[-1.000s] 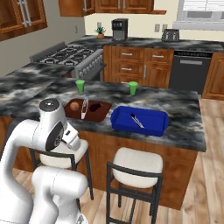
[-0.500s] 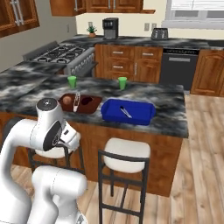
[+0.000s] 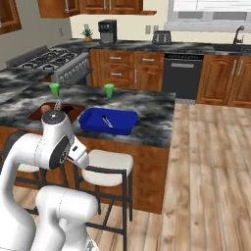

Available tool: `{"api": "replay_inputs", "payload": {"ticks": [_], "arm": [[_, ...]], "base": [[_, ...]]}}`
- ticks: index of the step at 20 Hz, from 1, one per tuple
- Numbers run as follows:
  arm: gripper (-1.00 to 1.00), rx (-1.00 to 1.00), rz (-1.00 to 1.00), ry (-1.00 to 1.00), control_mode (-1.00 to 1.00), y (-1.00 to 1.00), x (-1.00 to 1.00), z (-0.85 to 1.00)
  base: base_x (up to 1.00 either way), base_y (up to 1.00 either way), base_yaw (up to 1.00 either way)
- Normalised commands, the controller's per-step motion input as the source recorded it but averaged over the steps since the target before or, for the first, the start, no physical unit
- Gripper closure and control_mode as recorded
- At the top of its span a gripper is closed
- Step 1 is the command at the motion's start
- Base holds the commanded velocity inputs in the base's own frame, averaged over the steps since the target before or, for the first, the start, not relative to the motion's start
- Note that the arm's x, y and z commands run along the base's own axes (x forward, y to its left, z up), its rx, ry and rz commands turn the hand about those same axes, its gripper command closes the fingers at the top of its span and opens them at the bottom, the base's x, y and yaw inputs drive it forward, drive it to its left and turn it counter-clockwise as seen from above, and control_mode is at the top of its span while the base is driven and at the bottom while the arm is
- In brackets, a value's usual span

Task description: Gather the onion and eggplant from the fridge and place them on a tray on the dining counter. Then gather the fish and chicken drumstick from the fridge and place them on the other tray.

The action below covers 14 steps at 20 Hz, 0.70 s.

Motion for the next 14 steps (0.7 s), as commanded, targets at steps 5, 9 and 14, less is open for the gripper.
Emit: {"api": "replay_inputs", "payload": {"ticks": [5,9,14], "arm": [[-1.00,0.00,0.00,0.00,1.00,0.00,0.00,0.00],[-1.00,0.00,0.00,0.00,1.00,0.00,0.00,0.00],[-1.00,0.00,0.00,0.00,1.00,0.00,0.00,0.00]], "base": [[0.00,-0.83,-0.03],[0.00,-0.84,-0.04],[0.06,-0.80,-0.13]]}}
